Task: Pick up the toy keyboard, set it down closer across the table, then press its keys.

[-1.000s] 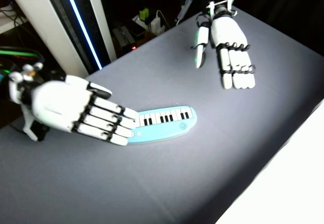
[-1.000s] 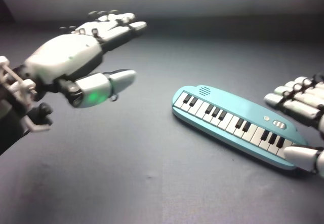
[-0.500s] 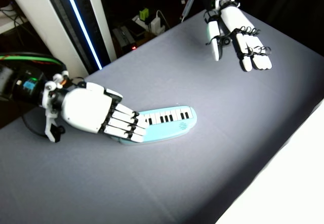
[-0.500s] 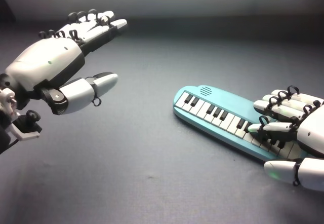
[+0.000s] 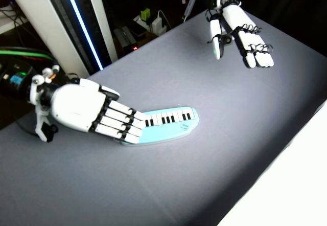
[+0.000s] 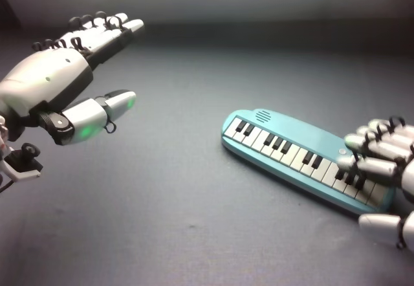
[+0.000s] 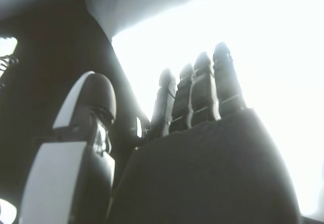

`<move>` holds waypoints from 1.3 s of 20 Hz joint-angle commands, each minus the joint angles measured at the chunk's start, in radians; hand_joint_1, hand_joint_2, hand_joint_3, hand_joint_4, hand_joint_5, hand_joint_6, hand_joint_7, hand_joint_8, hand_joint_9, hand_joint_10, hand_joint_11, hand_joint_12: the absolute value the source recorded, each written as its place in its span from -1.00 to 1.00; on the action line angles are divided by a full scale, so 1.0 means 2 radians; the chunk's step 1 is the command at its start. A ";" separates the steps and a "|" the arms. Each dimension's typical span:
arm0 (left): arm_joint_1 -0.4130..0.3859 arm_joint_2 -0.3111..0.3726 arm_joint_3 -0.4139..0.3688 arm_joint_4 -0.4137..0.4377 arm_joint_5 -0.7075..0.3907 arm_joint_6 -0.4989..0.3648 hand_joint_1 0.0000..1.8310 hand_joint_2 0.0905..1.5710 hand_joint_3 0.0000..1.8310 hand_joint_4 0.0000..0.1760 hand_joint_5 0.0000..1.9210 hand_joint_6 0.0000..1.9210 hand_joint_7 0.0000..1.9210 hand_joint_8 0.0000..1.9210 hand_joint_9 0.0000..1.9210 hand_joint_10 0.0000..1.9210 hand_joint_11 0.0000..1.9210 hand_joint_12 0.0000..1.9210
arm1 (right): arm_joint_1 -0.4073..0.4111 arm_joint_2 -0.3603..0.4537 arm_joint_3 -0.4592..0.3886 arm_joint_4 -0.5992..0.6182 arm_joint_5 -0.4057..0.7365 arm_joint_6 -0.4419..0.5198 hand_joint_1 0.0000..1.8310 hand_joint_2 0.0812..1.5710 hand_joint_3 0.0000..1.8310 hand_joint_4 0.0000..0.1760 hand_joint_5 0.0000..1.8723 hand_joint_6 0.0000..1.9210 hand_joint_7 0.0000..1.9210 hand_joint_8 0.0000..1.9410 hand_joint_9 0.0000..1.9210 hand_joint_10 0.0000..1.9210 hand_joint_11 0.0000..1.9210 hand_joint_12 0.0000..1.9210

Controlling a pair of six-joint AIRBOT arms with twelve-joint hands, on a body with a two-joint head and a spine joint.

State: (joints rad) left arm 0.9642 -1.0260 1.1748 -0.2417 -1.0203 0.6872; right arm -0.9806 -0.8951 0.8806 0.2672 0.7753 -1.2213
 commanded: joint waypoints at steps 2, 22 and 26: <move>-0.004 0.001 -0.001 0.002 -0.064 0.000 -0.34 0.83 -1.00 -1.00 -0.90 -1.00 -1.00 -1.00 -1.00 -1.00 -1.00 -1.00 | -0.001 -0.001 -0.001 -0.001 0.051 0.000 -1.00 0.63 -1.00 -0.65 -0.56 -0.96 -1.00 -1.00 -1.00 -1.00 -1.00 -1.00; 0.040 0.039 -0.047 -0.021 -0.218 0.000 -0.45 0.82 -0.99 -0.27 -1.00 -1.00 -1.00 -1.00 -1.00 -1.00 -1.00 -1.00 | -0.029 0.081 -0.046 -0.009 0.335 0.083 -0.95 0.75 -0.99 0.62 -1.00 -1.00 -1.00 -1.00 -1.00 -1.00 -1.00 -1.00; 0.051 0.061 -0.069 -0.023 -0.285 0.014 -0.51 0.85 -0.99 -0.42 -1.00 -1.00 -1.00 -1.00 -1.00 -1.00 -1.00 -1.00 | -0.038 0.101 -0.057 -0.004 0.415 0.086 -0.86 0.79 -0.99 -0.59 -1.00 -1.00 -1.00 -1.00 -1.00 -1.00 -1.00 -1.00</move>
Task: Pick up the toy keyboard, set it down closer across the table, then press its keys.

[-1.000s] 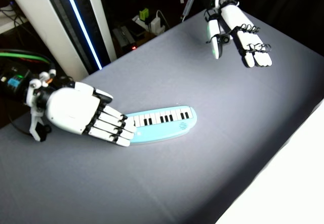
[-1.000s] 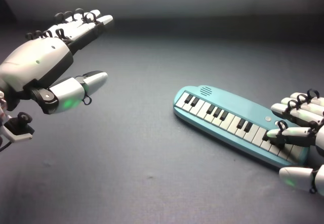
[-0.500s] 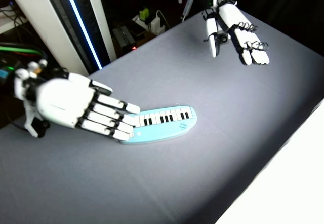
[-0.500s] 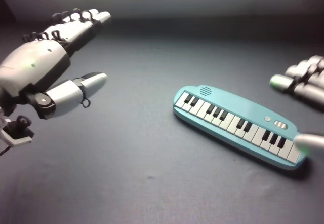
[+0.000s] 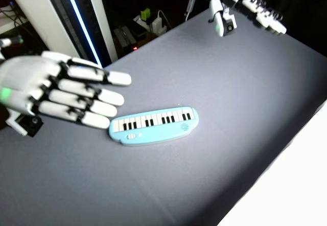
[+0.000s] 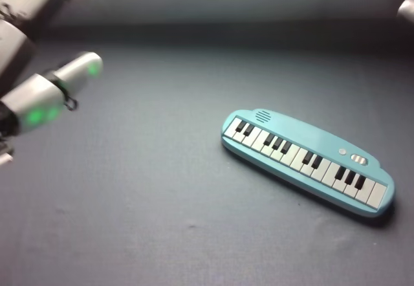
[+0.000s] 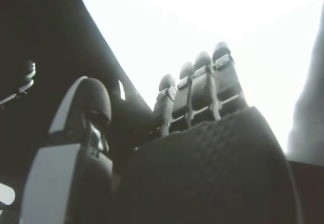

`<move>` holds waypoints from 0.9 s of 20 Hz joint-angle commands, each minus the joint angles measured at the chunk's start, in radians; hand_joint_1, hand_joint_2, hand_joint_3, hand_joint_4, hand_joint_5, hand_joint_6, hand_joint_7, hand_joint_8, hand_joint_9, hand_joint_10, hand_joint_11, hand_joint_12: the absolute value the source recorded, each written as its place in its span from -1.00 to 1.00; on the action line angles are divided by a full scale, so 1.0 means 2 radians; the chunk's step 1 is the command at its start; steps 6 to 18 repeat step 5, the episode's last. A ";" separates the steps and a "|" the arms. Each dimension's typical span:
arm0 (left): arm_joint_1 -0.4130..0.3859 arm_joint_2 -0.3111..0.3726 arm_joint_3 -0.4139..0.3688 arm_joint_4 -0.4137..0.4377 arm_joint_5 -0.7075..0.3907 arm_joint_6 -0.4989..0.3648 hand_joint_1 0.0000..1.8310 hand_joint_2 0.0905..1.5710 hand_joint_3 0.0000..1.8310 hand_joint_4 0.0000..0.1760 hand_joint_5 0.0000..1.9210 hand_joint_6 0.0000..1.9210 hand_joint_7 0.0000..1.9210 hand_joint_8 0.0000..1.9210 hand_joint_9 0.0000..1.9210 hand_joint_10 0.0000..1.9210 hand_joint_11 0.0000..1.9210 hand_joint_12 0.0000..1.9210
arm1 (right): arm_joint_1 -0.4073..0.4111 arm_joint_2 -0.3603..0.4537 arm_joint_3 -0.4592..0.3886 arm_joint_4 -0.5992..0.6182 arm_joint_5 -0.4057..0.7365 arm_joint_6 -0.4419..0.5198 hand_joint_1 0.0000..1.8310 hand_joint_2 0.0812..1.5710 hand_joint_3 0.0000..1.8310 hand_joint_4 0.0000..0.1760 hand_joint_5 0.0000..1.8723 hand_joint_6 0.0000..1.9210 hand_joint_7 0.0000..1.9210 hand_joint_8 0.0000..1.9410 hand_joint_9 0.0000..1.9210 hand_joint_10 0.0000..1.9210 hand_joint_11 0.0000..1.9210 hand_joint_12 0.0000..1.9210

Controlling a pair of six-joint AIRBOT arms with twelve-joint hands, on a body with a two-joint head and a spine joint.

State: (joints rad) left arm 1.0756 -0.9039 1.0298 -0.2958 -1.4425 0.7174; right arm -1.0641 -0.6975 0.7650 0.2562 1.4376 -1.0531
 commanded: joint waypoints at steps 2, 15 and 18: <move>0.000 0.009 -0.007 0.002 -0.110 0.007 -0.48 0.83 -1.00 -0.12 -1.00 -1.00 -1.00 -1.00 -1.00 -1.00 -1.00 -1.00 | -0.007 0.012 -0.004 0.013 0.125 0.002 -0.90 0.73 -1.00 -0.73 -1.00 -1.00 -1.00 -1.00 -1.00 -1.00 -1.00 -1.00; 0.004 0.022 -0.018 0.004 -0.143 0.012 -0.27 0.80 -1.00 0.24 -1.00 -1.00 -1.00 -1.00 -1.00 -1.00 -1.00 -1.00 | -0.018 0.026 -0.010 0.019 0.162 0.002 -0.80 0.73 -1.00 -0.91 -1.00 -1.00 -1.00 -1.00 -1.00 -1.00 -1.00 -1.00; 0.004 0.022 -0.018 0.004 -0.143 0.012 -0.27 0.80 -1.00 0.24 -1.00 -1.00 -1.00 -1.00 -1.00 -1.00 -1.00 -1.00 | -0.018 0.026 -0.010 0.019 0.162 0.002 -0.80 0.73 -1.00 -0.91 -1.00 -1.00 -1.00 -1.00 -1.00 -1.00 -1.00 -1.00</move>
